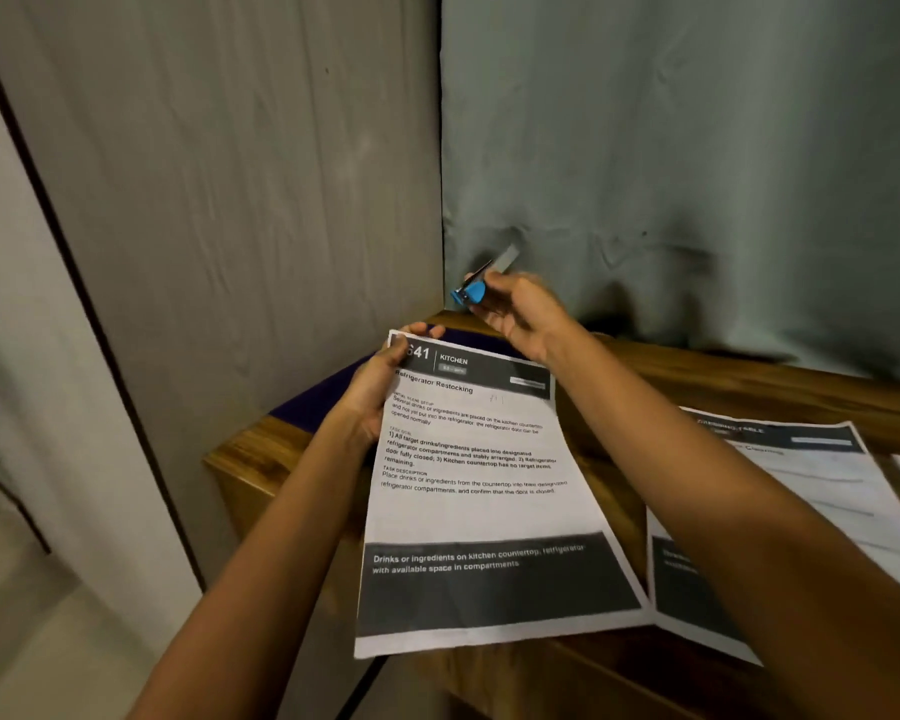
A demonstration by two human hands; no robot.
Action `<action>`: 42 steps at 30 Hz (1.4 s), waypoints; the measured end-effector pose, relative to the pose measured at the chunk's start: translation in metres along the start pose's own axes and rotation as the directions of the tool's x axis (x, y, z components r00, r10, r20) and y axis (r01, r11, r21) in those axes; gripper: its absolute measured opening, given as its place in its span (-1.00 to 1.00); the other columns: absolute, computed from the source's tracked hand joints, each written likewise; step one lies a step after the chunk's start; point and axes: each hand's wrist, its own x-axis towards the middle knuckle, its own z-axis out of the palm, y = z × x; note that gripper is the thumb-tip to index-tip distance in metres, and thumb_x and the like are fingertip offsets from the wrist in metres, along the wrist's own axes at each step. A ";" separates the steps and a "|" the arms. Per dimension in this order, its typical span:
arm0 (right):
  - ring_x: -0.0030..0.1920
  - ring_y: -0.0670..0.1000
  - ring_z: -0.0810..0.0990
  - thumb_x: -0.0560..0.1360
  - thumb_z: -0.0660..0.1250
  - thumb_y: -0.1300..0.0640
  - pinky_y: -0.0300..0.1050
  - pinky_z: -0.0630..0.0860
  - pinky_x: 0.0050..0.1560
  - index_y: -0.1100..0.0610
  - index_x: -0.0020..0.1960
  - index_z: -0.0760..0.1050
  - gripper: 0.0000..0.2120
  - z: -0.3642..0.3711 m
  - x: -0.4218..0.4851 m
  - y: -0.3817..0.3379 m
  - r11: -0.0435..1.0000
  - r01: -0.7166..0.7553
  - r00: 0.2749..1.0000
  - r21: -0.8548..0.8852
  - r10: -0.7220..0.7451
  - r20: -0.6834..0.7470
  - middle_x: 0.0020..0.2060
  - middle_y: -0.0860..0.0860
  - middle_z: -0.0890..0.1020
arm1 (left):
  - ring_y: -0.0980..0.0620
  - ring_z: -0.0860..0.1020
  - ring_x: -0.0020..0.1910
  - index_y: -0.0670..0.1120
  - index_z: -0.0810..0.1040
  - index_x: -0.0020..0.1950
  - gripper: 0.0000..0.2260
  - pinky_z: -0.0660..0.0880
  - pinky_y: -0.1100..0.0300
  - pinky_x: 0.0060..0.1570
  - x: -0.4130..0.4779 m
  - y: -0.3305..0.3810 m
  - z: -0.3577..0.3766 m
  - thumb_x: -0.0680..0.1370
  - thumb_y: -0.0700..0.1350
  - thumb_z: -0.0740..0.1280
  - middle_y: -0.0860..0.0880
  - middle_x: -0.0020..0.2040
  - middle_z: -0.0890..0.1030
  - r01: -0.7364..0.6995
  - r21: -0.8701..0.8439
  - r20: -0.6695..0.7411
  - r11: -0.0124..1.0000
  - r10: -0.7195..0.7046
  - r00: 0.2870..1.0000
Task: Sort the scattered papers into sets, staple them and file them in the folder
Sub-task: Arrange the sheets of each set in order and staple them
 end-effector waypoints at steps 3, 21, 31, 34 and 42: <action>-0.11 0.00 0.58 0.59 0.18 0.33 -0.06 0.50 0.12 0.17 -0.08 0.42 -0.87 0.010 -0.016 0.014 0.989 0.116 0.993 -0.089 -0.114 0.035 -0.15 0.09 0.59 | -0.01 0.59 0.01 -0.02 0.51 0.09 -0.79 0.57 0.04 0.00 -0.012 0.003 0.002 0.67 -0.06 0.08 -0.05 0.13 0.61 -0.076 0.087 -0.003 0.993 0.076 0.997; -0.09 -0.05 0.59 0.61 0.17 0.29 -0.22 0.56 -0.06 0.10 0.04 0.37 -0.89 0.008 -0.029 0.034 0.844 0.230 0.961 -0.484 -0.119 0.250 -0.13 0.04 0.59 | -0.06 0.66 -0.17 0.09 0.50 0.21 -0.74 0.63 0.12 -0.31 -0.033 0.004 -0.006 0.67 -0.02 0.05 -0.19 0.15 0.54 -0.095 0.172 0.167 0.981 0.066 0.984; -0.02 0.05 0.52 0.63 0.15 0.25 -0.25 0.53 -0.10 0.20 0.07 0.35 -0.96 0.006 -0.022 0.038 0.781 0.268 0.939 -0.564 -0.083 0.333 -0.15 0.18 0.51 | -0.05 0.63 -0.15 0.12 0.49 0.24 -0.75 0.62 0.11 -0.22 -0.027 0.003 -0.011 0.66 -0.01 0.09 -0.13 0.09 0.60 -0.127 0.255 0.174 0.959 0.084 0.981; -0.16 -0.11 0.56 0.63 0.14 0.25 -0.29 0.52 -0.20 0.12 -0.02 0.37 -0.91 0.006 -0.019 0.043 0.786 0.270 0.941 -0.556 -0.092 0.326 -0.21 0.03 0.54 | -0.06 0.63 -0.12 0.13 0.48 0.29 -0.74 0.62 0.09 -0.18 -0.025 0.002 -0.013 0.64 -0.05 0.15 -0.16 0.18 0.58 -0.163 0.294 0.156 0.942 0.120 0.980; -0.10 -0.12 0.58 0.64 0.12 0.20 -0.34 0.53 -0.28 0.15 0.11 0.35 -0.92 0.002 -0.016 0.054 0.785 0.229 0.956 -0.576 -0.069 0.285 -0.16 0.00 0.57 | -0.13 0.67 -0.10 -0.09 0.56 0.23 -0.73 0.64 0.07 -0.23 -0.024 -0.008 -0.024 0.53 -0.15 0.36 -0.20 0.07 0.64 -0.277 0.385 -0.140 0.880 0.352 0.925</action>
